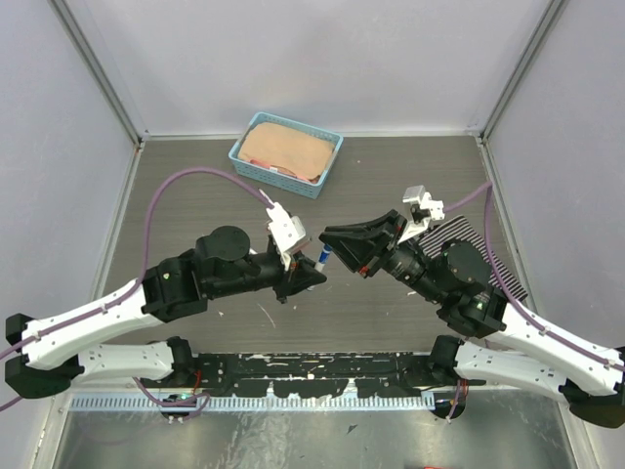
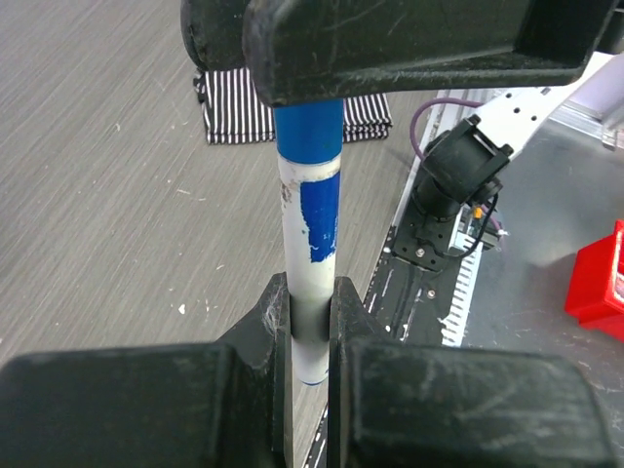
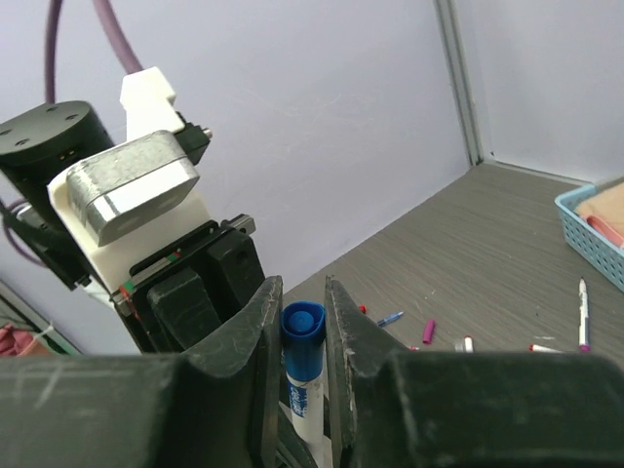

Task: Insert the pens into the pen caps
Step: Insert the pen cap onto the pen, then place the pen at the center of the board.

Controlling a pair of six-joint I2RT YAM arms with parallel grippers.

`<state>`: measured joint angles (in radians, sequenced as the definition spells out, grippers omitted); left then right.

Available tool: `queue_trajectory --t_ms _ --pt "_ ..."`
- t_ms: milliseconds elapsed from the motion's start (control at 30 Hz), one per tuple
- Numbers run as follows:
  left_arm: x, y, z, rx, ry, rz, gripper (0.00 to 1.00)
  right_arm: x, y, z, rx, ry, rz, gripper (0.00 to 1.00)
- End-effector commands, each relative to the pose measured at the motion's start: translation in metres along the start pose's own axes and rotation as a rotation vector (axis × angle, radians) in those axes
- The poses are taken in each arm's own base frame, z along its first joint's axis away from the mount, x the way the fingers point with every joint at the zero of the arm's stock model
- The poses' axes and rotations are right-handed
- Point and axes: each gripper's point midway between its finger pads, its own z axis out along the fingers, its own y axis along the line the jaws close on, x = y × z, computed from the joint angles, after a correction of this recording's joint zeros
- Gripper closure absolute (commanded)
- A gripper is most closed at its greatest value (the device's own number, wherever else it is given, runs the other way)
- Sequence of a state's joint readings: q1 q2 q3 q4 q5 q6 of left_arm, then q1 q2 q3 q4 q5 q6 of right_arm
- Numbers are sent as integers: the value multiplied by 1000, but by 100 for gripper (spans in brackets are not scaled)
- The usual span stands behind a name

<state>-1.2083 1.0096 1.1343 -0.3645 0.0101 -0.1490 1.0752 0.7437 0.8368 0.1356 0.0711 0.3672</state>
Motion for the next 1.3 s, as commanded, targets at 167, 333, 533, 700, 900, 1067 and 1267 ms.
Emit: queue_trajectory --t_ms 167,333,533,700,900,1067,1267 --pt "-222 -31 -112 103 -804 29 100 197 -12 -73 -73 759 -4 100" --pt "-197 -27 -91 85 -679 31 100 123 -16 -44 62 526 -28 88" --pt "-131 -21 -51 76 -450 15 100 20 -2 -18 113 277 -88 60" --pt "-70 -5 -28 13 -283 -16 100 -44 -2 -21 177 121 -134 45" --pt "-2 38 -9 -218 -85 -88 100 -38 -39 -41 370 139 -156 38" --pt "64 80 7 -473 181 -132 100 4 -78 -46 569 277 -182 29" --pt "145 105 31 -585 464 -234 100 24 -139 -50 671 342 -71 23"
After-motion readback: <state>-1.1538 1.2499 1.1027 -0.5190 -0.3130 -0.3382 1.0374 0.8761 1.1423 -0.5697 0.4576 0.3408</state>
